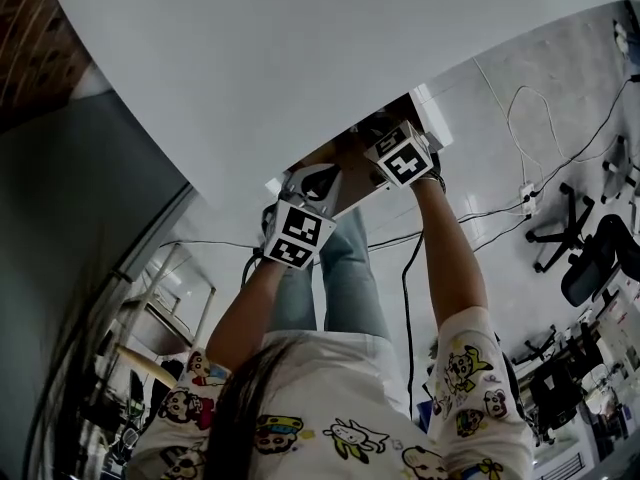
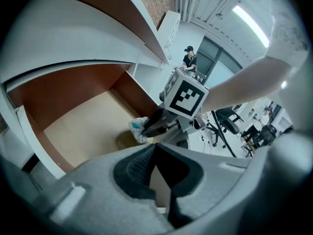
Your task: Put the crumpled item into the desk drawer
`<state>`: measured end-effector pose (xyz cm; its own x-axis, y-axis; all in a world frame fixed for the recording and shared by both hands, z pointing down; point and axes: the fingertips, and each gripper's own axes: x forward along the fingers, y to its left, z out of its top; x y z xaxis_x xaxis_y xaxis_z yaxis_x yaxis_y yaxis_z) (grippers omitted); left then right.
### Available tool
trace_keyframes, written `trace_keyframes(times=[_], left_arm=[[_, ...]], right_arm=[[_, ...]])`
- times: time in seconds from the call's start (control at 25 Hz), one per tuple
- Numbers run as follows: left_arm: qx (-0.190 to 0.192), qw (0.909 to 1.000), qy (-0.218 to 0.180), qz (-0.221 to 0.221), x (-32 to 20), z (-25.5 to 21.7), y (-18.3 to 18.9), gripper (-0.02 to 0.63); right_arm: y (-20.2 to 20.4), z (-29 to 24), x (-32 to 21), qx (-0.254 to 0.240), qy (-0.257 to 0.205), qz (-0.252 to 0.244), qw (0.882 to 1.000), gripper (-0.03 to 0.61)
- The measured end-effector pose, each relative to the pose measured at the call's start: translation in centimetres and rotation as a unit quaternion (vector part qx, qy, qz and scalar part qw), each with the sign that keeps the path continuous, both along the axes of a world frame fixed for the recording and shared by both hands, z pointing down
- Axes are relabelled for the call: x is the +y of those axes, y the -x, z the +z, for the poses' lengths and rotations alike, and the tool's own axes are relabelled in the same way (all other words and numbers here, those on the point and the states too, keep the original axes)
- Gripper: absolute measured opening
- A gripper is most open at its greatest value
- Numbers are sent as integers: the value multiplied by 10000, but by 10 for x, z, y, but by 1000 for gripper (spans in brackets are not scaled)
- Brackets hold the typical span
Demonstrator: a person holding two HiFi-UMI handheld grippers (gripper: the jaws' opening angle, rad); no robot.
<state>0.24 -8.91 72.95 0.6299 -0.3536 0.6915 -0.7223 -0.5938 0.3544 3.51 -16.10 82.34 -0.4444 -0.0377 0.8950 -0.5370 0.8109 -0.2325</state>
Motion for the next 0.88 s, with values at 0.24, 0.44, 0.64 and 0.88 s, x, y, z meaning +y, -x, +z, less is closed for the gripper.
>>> trace_keyframes(times=[0.24, 0.44, 0.64, 0.88], left_arm=[[-36, 9999, 68, 110, 6, 10, -3, -2], [-37, 9998, 105, 169, 5, 14, -4, -2], [-50, 9998, 107, 184, 7, 16, 1, -2], [-41, 9998, 83, 194, 9, 16, 3, -2]], right_arm=[[-2, 13, 7, 241, 474, -216, 9984, 14], [2, 17, 2, 423, 500, -593, 9961, 15], [7, 24, 8, 585, 544, -1001, 9918, 22], [5, 30, 15, 693, 722, -1313, 9863, 71]])
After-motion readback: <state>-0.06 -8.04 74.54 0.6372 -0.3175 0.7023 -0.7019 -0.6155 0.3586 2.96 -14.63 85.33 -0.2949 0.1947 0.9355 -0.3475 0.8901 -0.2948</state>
